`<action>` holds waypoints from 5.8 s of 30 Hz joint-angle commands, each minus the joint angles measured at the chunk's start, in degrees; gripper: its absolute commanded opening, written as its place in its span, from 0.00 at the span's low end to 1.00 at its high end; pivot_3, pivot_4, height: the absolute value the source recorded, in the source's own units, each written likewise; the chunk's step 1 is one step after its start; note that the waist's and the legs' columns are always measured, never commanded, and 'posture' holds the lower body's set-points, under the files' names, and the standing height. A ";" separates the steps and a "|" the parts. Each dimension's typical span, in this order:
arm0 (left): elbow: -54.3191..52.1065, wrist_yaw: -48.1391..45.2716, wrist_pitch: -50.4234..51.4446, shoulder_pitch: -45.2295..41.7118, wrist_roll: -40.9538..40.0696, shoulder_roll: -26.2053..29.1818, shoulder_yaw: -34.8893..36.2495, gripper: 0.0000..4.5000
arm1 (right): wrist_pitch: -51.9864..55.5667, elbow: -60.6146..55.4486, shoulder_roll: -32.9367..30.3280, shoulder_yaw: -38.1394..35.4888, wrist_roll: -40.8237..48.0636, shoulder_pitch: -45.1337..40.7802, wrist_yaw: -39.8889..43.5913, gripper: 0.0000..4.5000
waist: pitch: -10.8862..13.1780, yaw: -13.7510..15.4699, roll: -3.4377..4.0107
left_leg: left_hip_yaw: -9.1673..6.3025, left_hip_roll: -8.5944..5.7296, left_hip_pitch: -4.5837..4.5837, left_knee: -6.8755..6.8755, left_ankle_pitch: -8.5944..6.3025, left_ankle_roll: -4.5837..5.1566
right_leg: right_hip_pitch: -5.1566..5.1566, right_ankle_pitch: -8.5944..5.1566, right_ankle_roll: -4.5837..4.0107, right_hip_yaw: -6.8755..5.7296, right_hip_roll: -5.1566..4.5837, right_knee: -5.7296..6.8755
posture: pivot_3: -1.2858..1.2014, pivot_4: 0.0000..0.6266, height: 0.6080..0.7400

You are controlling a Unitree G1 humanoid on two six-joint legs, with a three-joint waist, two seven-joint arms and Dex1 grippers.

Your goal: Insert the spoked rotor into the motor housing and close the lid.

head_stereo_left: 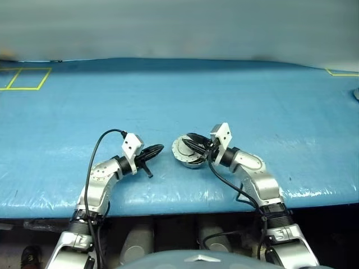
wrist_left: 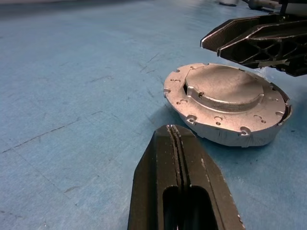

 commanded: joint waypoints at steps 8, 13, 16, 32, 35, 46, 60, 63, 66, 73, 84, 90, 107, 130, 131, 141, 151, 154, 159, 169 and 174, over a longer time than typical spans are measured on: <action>-2.47 -0.74 -0.47 -0.05 -1.92 -0.49 0.16 0.00 | -4.69 -1.86 -0.54 4.01 -3.96 0.16 -0.99 0.99 | 0.00 0.01 0.00 | 0.00 0.00 0.00 -0.02 0.00 0.00 | -0.01 -0.01 -0.02 0.00 0.00 -0.01 | 0.52 0.24 1.00; -2.07 -0.74 -0.80 -0.26 -1.59 -0.80 -0.22 0.00 | -7.30 -0.13 -0.50 4.29 -7.16 0.23 -3.71 0.99 | 0.00 0.00 0.00 | 0.00 0.00 0.00 -0.03 0.00 0.00 | -0.01 -0.02 -0.03 0.00 0.00 0.00 | 0.52 0.24 1.00; -1.93 -0.69 -0.91 -0.22 -1.43 -0.97 -0.29 0.00 | -6.74 0.14 -0.45 4.14 -6.82 0.52 -3.60 0.99 | 0.00 0.00 0.00 | 0.00 0.00 0.00 -0.03 0.00 0.00 | -0.01 -0.02 -0.03 0.00 0.00 0.00 | 0.52 0.24 1.00; -1.78 0.21 -1.06 -0.01 -1.30 -0.91 0.55 0.00 | -3.11 0.62 -1.74 2.34 -4.95 1.09 -3.49 0.67 | 0.00 0.08 0.00 | -0.01 0.00 0.01 -0.02 0.00 0.00 | 0.02 -0.04 -0.06 0.00 0.00 -0.01 | 0.52 0.24 1.00; -1.78 0.00 -0.86 -0.04 -1.45 -0.92 0.46 0.00 | -0.50 -1.59 -1.88 0.74 -0.91 1.06 -1.98 0.67 | 0.00 0.23 0.00 | -0.01 0.00 0.00 -0.01 0.00 0.00 | 0.02 -0.04 -0.06 0.00 -0.01 -0.01 | 0.52 0.24 1.00; -1.35 -0.50 -0.92 -0.21 -1.29 -1.05 0.02 0.00 | 4.72 -6.33 -5.93 -0.31 4.24 0.25 3.28 0.67 | 0.01 0.50 -0.01 | -0.01 0.00 -0.08 -0.07 0.00 0.00 | -0.09 -0.04 -0.06 -0.01 -0.01 -0.05 | 0.52 0.24 1.00; -1.62 -0.41 -0.76 0.26 -1.15 -0.98 -0.11 0.00 | 1.39 -1.49 -7.41 2.46 -0.98 0.55 3.67 0.67 | 0.01 0.53 -0.02 | 0.00 0.00 -0.07 -0.19 0.00 0.00 | -0.09 -0.05 -0.07 -0.03 -0.01 -0.14 | 0.52 0.24 1.00; -1.71 -0.40 -0.73 0.42 -1.18 -0.96 -0.09 0.00 | 1.27 -1.09 -7.65 2.25 -0.83 0.46 4.37 0.67 | 0.01 0.53 -0.02 | 0.00 0.00 -0.06 -0.19 0.00 0.00 | -0.08 -0.05 -0.06 -0.03 -0.02 -0.14 | 0.52 0.24 1.00; -1.77 -0.40 -0.71 0.50 -1.16 -0.95 -0.11 0.00 | 0.95 -0.35 -8.02 1.70 -0.62 0.08 4.87 0.67 | 0.01 0.53 -0.02 | 0.00 0.00 -0.05 -0.18 0.00 0.00 | -0.07 -0.05 -0.07 -0.03 -0.02 -0.14 | 0.52 0.24 1.00; -1.80 -0.44 -0.65 0.46 -1.14 -0.96 -0.19 0.00 | 0.79 0.46 -9.82 1.48 -1.37 -0.57 5.62 0.67 | 0.01 0.65 -0.02 | -0.01 0.00 -0.06 -0.17 0.00 0.00 | -0.06 -0.05 -0.07 -0.03 -0.02 -0.14 | 0.52 0.24 1.00; -2.12 -0.57 0.03 0.28 -1.56 -1.35 -0.45 0.00 | -3.47 4.98 -11.00 4.99 -10.13 -0.23 1.86 0.67 | 0.00 0.85 -0.03 | 0.00 0.00 -0.01 -0.09 0.00 0.00 | 0.03 -0.05 -0.06 -0.03 -0.02 -0.13 | 0.52 0.24 1.00; -2.32 -0.79 0.61 0.44 -1.70 -1.35 -0.73 0.00 | -3.53 7.30 -10.26 6.07 -10.39 0.31 1.22 0.67 | -0.06 0.75 -0.09 | 0.01 0.01 0.19 0.08 0.00 0.00 | 0.27 -0.06 -0.06 -0.03 -0.03 -0.09 | 0.52 0.24 1.00; 9.80 -4.17 2.80 -10.61 -0.19 -4.89 -5.12 0.00 | -3.00 6.89 -9.35 5.21 -9.63 1.41 -0.55 0.67 | -0.15 0.59 -0.13 | 0.01 0.01 0.61 -0.02 -0.03 -0.04 | 0.78 -0.07 -0.04 -0.10 -0.09 -0.34 | 0.52 0.24 1.00; 11.83 -6.96 0.84 -9.84 2.99 -8.66 -9.69 0.00 | -2.76 5.55 -9.65 5.53 -10.04 4.12 -1.72 0.67 | -0.53 1.33 -0.31 | -0.05 0.00 0.76 -0.52 -0.06 -0.09 | 0.93 -0.07 -0.02 -0.18 -0.16 -0.89 | 0.52 0.24 1.00; 11.72 -6.34 1.11 -9.89 3.72 -8.55 -9.99 0.00 | -2.74 5.48 -9.68 5.52 -10.02 4.04 -1.70 0.67 | -0.53 1.35 -0.31 | -0.05 0.00 0.76 -0.53 -0.10 -0.17 | 0.94 -0.07 -0.02 -0.18 -0.16 -0.89 | 0.52 0.24 1.00; 11.82 -3.86 1.99 -8.93 7.48 -7.15 -11.73 0.00 | 5.14 -3.64 -12.64 3.83 -4.05 5.75 3.13 0.75 | -0.66 1.88 -0.22 | -0.09 -0.10 0.76 -0.53 -0.20 -0.33 | 0.88 -0.11 0.04 -0.26 -0.30 -1.00 | 0.52 0.24 1.00; 11.54 -2.82 2.73 -8.41 6.55 -8.29 -11.41 0.00 | 8.88 -15.87 -11.72 -10.31 9.89 10.23 -0.93 0.89 | -0.63 2.90 -0.17 | -0.19 -0.18 0.26 -0.86 -0.11 -0.03 | 0.69 -0.35 0.17 -0.33 -0.30 -1.03 | 0.52 0.24 1.00; 11.31 -2.92 2.66 -8.18 6.35 -8.23 -11.34 0.00 | 13.24 -15.59 -11.18 -13.64 13.40 11.63 -2.93 0.89 | -0.63 2.92 -0.18 | -0.21 -0.18 0.24 -0.82 -0.11 -0.03 | 0.71 -0.37 0.14 -0.35 -0.30 -1.05 | 0.52 0.24 1.00; 11.09 -3.75 1.19 -7.78 4.89 -8.68 -10.64 0.00 | 22.06 -14.89 -8.70 -17.16 21.76 14.31 -4.77 0.89 | -0.62 2.85 -0.13 | -0.22 -0.14 0.23 -0.85 -0.13 -0.05 | 0.67 -0.41 0.08 -0.39 -0.29 -1.02 | 0.52 0.24 1.00; 11.31 -3.48 -0.46 -7.93 4.74 -9.16 -9.78 0.00 | 33.84 -9.70 -4.28 -20.19 32.56 15.95 -7.15 0.89 | -0.62 2.78 -0.12 | -0.21 -0.15 -0.09 -0.83 -0.11 -0.02 | 0.31 -0.39 0.08 -0.38 -0.26 -0.97 | 0.52 0.24 1.00; 11.17 -3.28 -0.76 -7.74 4.84 -9.11 -9.78 0.00 | 36.62 -8.55 -2.78 -21.04 35.72 16.43 -7.01 0.89 | -0.62 2.77 -0.11 | -0.21 -0.14 -0.12 -0.82 -0.11 -0.01 | 0.27 -0.39 0.09 -0.38 -0.25 -0.96 | 0.52 0.24 1.00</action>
